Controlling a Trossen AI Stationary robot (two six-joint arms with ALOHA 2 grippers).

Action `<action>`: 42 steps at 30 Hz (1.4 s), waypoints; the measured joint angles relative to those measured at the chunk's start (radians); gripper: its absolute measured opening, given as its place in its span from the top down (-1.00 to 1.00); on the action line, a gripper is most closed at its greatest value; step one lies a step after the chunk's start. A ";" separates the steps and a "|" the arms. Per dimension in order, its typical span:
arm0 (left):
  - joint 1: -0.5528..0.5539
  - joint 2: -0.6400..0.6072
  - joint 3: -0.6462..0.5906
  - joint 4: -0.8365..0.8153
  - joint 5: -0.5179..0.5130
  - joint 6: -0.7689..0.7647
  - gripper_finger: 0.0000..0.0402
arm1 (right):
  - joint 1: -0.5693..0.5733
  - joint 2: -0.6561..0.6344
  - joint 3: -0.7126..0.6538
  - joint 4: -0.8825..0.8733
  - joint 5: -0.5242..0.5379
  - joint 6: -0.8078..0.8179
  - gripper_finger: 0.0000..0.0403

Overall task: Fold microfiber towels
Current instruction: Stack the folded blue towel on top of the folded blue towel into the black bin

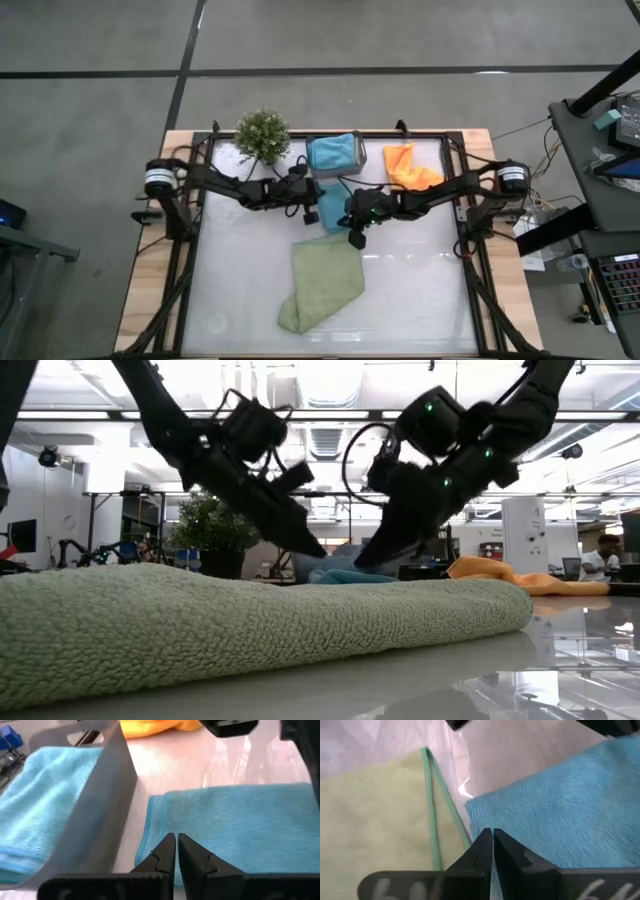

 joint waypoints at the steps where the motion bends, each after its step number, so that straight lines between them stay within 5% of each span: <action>1: -0.003 -0.023 -0.004 -0.019 0.000 0.000 0.97 | -0.004 -0.017 0.000 -0.018 -0.001 0.016 0.94; 11: -0.083 -0.197 -0.052 -0.085 0.003 -0.022 0.97 | -0.097 -0.163 0.002 -0.199 0.001 0.283 0.56; 25: -0.160 -0.247 -0.109 -0.151 0.005 -0.061 0.97 | -0.205 -0.104 0.000 -0.251 -0.014 0.440 -0.18; 42: -0.159 -0.246 -0.116 -0.164 0.005 -0.059 0.97 | -0.232 0.048 0.002 -0.046 -0.135 0.494 -0.38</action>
